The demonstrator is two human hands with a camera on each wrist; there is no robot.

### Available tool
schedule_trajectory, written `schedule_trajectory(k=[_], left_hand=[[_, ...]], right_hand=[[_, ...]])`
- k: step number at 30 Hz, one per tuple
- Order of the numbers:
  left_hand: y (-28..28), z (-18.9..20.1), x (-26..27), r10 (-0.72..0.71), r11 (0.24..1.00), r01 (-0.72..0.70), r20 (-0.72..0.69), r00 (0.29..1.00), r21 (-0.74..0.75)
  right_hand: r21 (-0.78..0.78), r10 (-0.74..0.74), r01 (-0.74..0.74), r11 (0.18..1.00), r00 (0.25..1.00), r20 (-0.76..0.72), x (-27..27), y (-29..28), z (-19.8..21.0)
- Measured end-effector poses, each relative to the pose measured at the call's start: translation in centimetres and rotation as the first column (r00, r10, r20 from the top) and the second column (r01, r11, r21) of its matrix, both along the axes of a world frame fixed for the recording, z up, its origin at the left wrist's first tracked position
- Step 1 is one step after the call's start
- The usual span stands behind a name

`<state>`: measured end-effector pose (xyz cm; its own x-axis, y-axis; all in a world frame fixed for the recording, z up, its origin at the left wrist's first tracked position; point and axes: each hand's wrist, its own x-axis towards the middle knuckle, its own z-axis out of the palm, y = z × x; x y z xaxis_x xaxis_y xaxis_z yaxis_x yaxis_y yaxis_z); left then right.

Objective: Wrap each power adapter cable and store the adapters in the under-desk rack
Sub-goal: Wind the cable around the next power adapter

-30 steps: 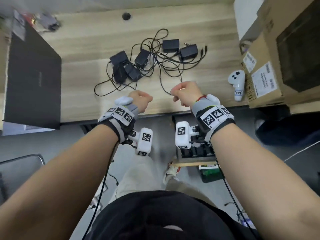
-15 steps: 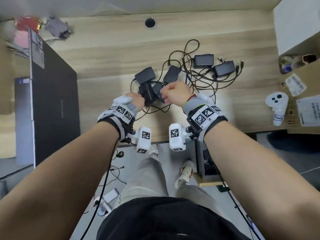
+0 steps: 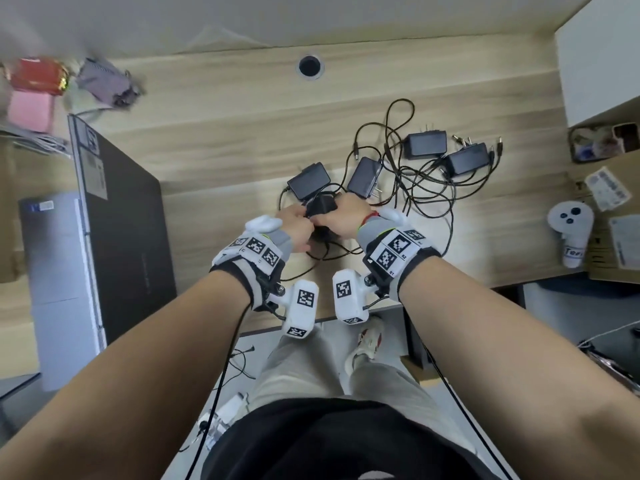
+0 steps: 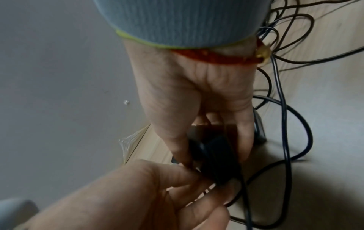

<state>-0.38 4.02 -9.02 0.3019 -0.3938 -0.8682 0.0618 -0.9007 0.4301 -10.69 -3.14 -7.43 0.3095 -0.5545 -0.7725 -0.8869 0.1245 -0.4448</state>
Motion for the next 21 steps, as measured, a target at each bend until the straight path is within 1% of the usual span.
schedule_trajectory(k=[3,5,6,8,10,12,13,14,16,18,20,21], left_hand=[[-0.1,1.7,-0.4,-0.017,1.0,0.015,-0.061,0.998,-0.024],[0.0,3.4,-0.1,-0.003,0.999,-0.001,-0.1,0.995,-0.041],[0.0,4.0,0.2,0.017,0.999,-0.022,-0.122,0.992,-0.042],[-0.3,5.9,0.2,0.055,0.994,-0.064,-0.106,0.993,-0.084],[-0.8,7.9,-0.2,0.107,0.977,-0.12,-0.083,0.991,-0.177],[-1.3,10.4,-1.1,0.134,0.955,-0.155,-0.098,0.986,-0.253],[-1.6,12.0,-1.6,0.111,0.946,-0.136,-0.101,0.989,-0.295],[-1.9,12.8,-1.6,0.085,0.937,-0.118,-0.112,0.99,-0.329],[-2.5,15.1,-1.9,0.059,0.914,-0.11,-0.14,0.988,-0.39],[-3.1,18.0,-2.3,0.063,0.858,-0.154,-0.198,0.978,-0.489],[-3.4,21.6,-2.8,0.119,0.772,-0.252,-0.257,0.959,-0.583],[-3.9,22.7,-2.7,0.154,0.727,-0.315,-0.303,0.941,-0.609]], right_hand=[[0.141,-0.134,0.133,0.981,0.991,-0.003,-0.4,0.0,0.2],[0.238,-0.207,0.195,0.952,0.978,0.027,-1.2,-0.4,1.6],[0.271,-0.235,0.215,0.938,0.971,0.042,-1.6,-0.7,2.1],[0.271,-0.247,0.22,0.937,0.967,0.067,-2.6,-1.7,4.3],[0.235,-0.243,0.207,0.95,0.961,0.134,-3.7,-2.8,7.0],[0.226,-0.237,0.18,0.957,0.937,0.255,-4.9,-3.6,10.5],[0.184,-0.183,0.128,0.975,0.927,0.328,-5.5,-3.9,12.4],[0.133,-0.114,0.068,0.989,0.922,0.37,-5.7,-4.0,13.8],[-0.021,0.036,-0.029,0.999,0.908,0.419,-6.0,-4.4,16.1],[-0.122,0.114,-0.061,0.991,0.861,0.496,-5.9,-5.0,18.3],[-0.225,0.163,-0.037,0.974,0.806,0.57,-6.1,-5.2,20.6],[-0.207,0.135,-0.008,0.978,0.783,0.608,-5.8,-5.4,21.1]])
